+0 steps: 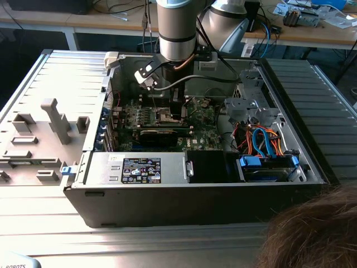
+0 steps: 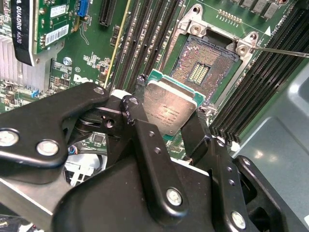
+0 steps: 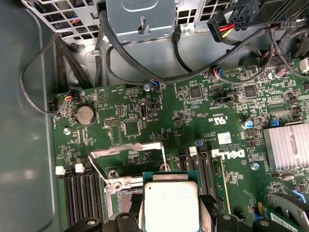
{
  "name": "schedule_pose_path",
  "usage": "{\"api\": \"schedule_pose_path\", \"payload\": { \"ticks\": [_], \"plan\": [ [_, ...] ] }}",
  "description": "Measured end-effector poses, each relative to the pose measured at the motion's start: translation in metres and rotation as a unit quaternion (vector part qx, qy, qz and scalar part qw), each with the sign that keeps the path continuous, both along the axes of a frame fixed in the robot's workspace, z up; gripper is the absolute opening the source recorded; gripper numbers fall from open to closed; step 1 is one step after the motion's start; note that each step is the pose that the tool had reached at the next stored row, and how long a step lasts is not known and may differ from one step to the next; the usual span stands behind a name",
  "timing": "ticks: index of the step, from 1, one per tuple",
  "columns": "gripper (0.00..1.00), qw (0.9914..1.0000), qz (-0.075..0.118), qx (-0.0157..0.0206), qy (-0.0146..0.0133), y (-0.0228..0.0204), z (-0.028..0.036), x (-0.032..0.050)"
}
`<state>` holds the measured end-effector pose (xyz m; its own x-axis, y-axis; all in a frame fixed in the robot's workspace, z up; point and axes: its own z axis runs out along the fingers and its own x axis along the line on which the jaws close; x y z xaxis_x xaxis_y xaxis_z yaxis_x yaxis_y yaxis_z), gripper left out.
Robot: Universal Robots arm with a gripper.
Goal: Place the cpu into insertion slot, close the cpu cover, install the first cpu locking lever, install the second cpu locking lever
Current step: 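Place the cpu into insertion slot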
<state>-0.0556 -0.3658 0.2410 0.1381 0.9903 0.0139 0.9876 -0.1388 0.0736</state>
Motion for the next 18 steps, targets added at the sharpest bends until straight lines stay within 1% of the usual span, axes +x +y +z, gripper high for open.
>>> {"api": "schedule_pose_path", "payload": {
  "ticks": [18],
  "plan": [
    [0.55,0.99995,-0.010,0.0000,0.0000,0.0000,-0.0004,0.0000]
  ]
}}
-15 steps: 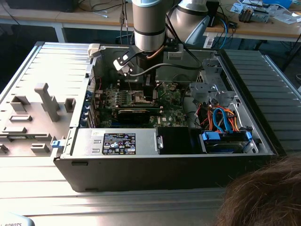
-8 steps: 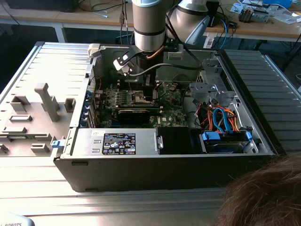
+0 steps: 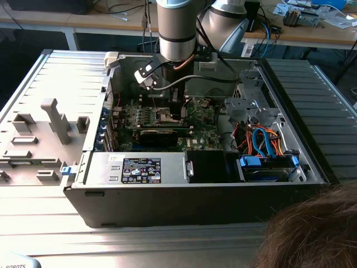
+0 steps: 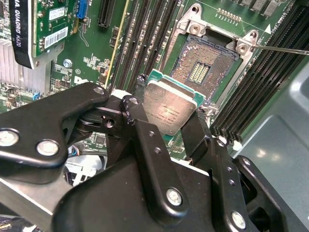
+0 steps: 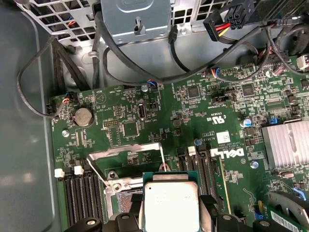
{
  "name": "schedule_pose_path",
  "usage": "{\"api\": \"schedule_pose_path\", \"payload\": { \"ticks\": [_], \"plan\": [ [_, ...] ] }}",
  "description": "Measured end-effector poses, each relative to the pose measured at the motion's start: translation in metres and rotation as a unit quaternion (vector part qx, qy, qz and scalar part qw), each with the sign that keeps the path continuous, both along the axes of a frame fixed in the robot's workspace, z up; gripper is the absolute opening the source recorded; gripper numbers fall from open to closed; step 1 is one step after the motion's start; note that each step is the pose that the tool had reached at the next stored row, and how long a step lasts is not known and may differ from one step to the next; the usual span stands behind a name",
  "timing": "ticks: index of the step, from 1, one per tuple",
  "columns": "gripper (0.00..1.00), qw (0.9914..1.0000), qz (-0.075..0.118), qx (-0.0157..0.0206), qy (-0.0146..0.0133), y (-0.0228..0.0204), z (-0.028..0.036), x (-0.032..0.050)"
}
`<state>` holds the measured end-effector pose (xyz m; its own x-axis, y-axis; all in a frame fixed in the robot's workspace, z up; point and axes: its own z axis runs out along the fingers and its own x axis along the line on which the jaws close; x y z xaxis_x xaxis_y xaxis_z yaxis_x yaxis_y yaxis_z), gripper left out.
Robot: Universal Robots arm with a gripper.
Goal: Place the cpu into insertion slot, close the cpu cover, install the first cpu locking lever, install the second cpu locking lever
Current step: 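Place the cpu into insertion slot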
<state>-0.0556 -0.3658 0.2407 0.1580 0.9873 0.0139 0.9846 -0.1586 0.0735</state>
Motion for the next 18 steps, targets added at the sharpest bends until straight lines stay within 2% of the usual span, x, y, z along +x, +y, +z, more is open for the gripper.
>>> {"api": "schedule_pose_path", "payload": {
  "ticks": [18],
  "plan": [
    [0.55,0.99992,-0.013,0.0000,0.0000,0.0000,-0.0005,0.0000]
  ]
}}
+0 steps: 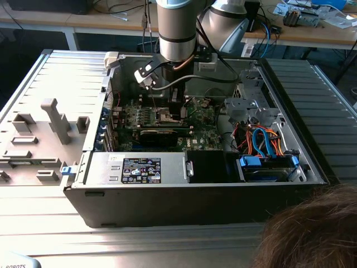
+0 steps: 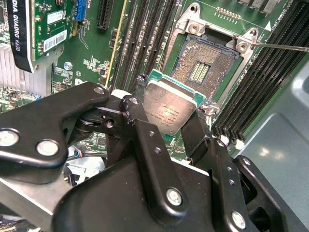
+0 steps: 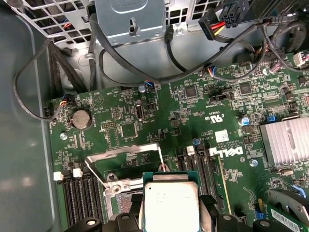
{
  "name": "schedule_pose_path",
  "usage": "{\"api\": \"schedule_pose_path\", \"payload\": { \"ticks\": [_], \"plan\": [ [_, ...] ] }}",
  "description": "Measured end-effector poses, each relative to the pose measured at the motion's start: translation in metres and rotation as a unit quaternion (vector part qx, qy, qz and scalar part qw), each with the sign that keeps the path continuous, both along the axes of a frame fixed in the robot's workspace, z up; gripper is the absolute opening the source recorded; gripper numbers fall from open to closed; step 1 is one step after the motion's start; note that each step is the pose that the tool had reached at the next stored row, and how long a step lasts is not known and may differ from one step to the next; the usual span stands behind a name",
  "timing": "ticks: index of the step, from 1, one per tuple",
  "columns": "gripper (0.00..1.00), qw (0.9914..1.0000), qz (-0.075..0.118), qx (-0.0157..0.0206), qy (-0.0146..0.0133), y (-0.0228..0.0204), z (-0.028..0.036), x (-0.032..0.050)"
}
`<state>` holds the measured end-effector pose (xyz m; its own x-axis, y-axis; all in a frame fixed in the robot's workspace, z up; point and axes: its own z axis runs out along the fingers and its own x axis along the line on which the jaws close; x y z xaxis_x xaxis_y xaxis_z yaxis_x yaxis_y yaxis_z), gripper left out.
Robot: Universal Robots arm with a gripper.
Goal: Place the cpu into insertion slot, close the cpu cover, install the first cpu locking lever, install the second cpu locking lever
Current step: 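Place the cpu into insertion slot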
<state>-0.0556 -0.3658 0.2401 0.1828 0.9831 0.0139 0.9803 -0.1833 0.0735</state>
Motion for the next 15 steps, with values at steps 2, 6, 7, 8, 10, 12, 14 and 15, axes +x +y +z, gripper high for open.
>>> {"api": "schedule_pose_path", "payload": {
  "ticks": [2,6,7,8,10,12,14,15],
  "plan": [
    [0.55,1.00000,-0.001,0.0000,0.0000,0.0000,-0.0001,0.0000],
    [0.55,0.99999,-0.003,0.0000,0.0000,0.0000,-0.0002,0.0000],
    [0.55,0.99999,-0.004,0.0000,0.0000,0.0000,-0.0002,0.0000],
    [0.55,0.99999,-0.004,0.0000,0.0000,0.0000,-0.0003,0.0000],
    [0.55,0.99999,-0.005,0.0000,0.0000,0.0000,-0.0003,0.0000],
    [0.55,0.99998,-0.007,0.0000,0.0000,0.0000,-0.0004,0.0000],
    [0.55,0.99997,-0.008,0.0000,0.0000,0.0000,-0.0005,0.0000],
    [0.55,0.99996,-0.009,0.0000,0.0000,0.0000,-0.0006,0.0000]
  ]
}}
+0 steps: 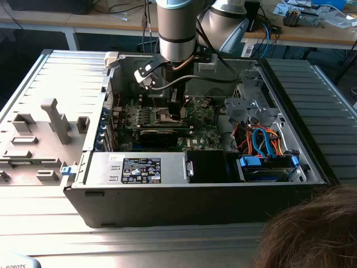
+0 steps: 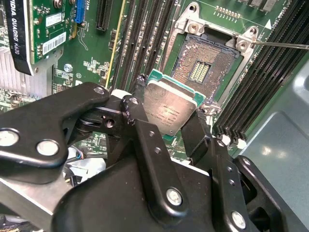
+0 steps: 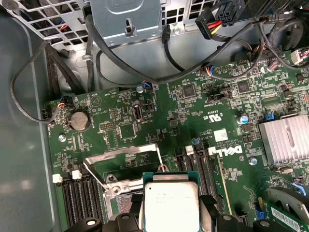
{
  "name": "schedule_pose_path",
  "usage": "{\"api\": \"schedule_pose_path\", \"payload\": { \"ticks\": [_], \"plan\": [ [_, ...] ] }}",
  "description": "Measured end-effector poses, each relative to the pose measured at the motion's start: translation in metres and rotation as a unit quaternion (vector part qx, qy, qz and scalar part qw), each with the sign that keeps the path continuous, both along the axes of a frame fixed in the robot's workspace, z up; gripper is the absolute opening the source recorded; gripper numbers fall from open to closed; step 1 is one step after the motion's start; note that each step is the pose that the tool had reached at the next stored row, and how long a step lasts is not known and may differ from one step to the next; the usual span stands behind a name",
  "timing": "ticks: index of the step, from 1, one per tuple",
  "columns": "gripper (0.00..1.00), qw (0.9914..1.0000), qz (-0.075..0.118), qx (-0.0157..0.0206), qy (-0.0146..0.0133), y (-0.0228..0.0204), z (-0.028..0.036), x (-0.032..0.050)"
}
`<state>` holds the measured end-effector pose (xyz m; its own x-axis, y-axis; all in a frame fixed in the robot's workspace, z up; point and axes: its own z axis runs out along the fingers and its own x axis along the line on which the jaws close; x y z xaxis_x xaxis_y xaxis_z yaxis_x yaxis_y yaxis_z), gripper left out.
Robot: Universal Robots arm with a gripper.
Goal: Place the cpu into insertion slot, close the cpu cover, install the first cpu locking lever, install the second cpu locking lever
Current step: 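Place the cpu into insertion slot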
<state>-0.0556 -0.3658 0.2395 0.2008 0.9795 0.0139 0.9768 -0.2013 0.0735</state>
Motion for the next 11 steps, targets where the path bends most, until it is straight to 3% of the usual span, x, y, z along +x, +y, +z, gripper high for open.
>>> {"api": "schedule_pose_path", "payload": {
  "ticks": [11],
  "plan": [
    [0.55,0.99997,-0.008,0.0000,0.0000,0.0000,-0.0003,0.0000]
  ]
}}
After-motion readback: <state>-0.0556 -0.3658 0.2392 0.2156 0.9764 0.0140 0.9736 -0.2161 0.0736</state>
